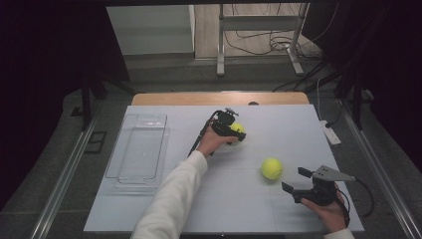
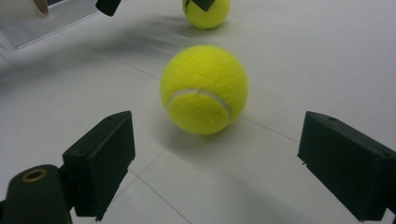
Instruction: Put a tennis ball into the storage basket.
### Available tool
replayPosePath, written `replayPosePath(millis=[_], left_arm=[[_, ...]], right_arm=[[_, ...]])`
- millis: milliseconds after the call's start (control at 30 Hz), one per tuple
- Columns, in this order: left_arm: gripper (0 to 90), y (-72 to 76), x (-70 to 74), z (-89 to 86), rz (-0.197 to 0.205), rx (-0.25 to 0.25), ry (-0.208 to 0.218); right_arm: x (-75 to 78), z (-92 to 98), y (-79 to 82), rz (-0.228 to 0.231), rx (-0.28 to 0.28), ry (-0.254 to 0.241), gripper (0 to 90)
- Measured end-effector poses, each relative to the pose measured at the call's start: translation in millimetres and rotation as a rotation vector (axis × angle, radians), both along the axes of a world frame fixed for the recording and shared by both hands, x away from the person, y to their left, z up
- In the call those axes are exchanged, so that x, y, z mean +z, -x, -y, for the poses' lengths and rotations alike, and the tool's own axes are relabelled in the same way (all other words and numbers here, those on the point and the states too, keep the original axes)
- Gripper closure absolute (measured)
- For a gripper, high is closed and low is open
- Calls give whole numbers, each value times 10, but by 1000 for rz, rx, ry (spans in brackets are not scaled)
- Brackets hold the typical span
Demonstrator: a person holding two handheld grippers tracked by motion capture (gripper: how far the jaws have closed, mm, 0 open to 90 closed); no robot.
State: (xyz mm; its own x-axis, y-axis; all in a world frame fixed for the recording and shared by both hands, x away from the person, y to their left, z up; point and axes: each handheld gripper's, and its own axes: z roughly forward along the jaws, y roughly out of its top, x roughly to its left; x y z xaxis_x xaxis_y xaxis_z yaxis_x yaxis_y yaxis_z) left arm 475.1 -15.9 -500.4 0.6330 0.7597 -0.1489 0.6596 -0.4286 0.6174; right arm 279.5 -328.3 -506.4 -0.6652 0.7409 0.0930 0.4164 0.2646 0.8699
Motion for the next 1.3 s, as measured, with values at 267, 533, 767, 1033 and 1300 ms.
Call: replayPosePath(millis=[267,533,767,1033,1300], left_arm=[[268,15,14,20,15,3,-26],[270,23,31,5,25,5,-29],[271,33,69,-39,29,-7,-9],[271,95,134,-81,39,-21,15],[271,177,218,-189,61,-21,34]], right_arm=[[0,6,0,0,-1,-1,111],[0,8,-1,-1,-3,2,111],[-1,12,-3,-1,-4,2,111],[6,14,2,2,-5,-1,111],[10,16,5,4,-7,1,111]])
